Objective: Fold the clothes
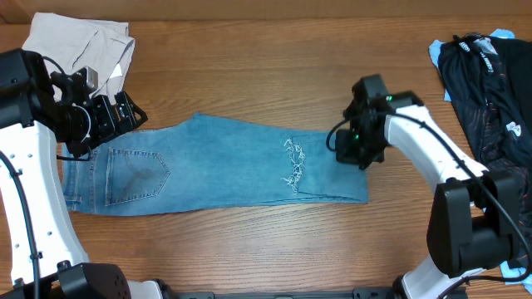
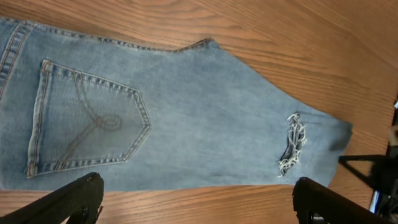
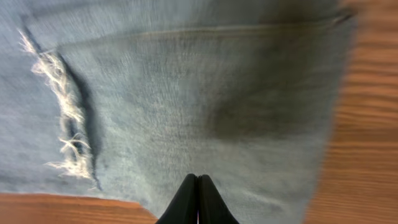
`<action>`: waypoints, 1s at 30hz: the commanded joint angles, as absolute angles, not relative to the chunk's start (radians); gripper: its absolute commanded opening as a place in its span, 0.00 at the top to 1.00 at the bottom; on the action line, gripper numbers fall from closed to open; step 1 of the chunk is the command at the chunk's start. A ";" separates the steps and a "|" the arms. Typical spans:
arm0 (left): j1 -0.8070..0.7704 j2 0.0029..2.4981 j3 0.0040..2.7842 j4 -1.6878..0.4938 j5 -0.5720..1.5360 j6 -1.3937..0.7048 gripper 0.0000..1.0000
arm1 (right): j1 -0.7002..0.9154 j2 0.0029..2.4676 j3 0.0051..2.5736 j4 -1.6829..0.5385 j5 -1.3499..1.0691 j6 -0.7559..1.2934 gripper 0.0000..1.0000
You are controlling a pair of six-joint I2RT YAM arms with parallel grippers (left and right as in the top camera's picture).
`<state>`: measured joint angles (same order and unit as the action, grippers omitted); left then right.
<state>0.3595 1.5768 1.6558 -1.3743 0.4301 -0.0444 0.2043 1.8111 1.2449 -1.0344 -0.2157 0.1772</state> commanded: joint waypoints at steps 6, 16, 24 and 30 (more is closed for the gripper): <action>0.352 1.584 1.656 -1.383 0.426 -0.029 0.00 | 0.147 1.804 1.042 -0.887 -0.342 0.154 0.96; 0.352 1.584 1.656 -1.380 0.427 -0.029 0.00 | 0.126 1.744 1.156 -1.000 -0.342 0.168 0.96; 0.352 1.584 1.656 -1.387 0.427 -0.030 0.00 | 0.110 1.694 1.243 -0.943 -0.277 0.168 0.85; 0.352 1.584 1.656 -1.388 0.427 -0.030 0.00 | 0.102 1.763 1.230 -0.870 -0.257 0.168 0.85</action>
<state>0.3595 1.5768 1.6558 -1.3846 0.4290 -0.0444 0.1059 1.7287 1.2346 -0.8890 -0.2855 0.1646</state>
